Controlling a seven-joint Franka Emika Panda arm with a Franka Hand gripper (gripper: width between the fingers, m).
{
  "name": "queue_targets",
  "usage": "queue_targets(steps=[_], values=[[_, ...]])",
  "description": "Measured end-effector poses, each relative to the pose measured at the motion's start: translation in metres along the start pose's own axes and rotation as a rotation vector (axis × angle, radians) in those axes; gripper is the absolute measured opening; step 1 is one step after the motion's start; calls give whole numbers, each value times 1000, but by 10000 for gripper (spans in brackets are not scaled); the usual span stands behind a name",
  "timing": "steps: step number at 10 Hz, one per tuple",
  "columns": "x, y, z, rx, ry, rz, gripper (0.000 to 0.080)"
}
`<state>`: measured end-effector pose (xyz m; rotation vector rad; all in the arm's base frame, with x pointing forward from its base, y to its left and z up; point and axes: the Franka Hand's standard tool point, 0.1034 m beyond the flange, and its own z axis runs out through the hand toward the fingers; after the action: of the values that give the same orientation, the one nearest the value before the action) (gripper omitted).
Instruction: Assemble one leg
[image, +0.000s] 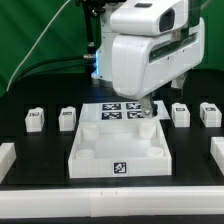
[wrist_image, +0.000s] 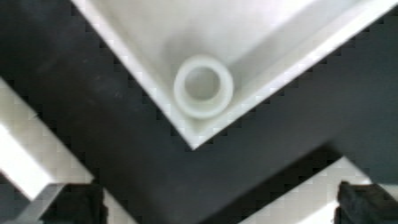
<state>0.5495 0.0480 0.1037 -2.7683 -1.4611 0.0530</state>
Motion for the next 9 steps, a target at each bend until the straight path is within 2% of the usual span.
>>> queue_targets(steps=[2, 3, 5, 6, 9], values=[[-22, -11, 16, 10, -6, -78, 650], [-30, -17, 23, 3, 0, -130, 650], [-51, -29, 34, 29, -13, -259, 650], [-56, -29, 33, 28, -11, -245, 650], [-56, -30, 35, 31, -12, -244, 650]])
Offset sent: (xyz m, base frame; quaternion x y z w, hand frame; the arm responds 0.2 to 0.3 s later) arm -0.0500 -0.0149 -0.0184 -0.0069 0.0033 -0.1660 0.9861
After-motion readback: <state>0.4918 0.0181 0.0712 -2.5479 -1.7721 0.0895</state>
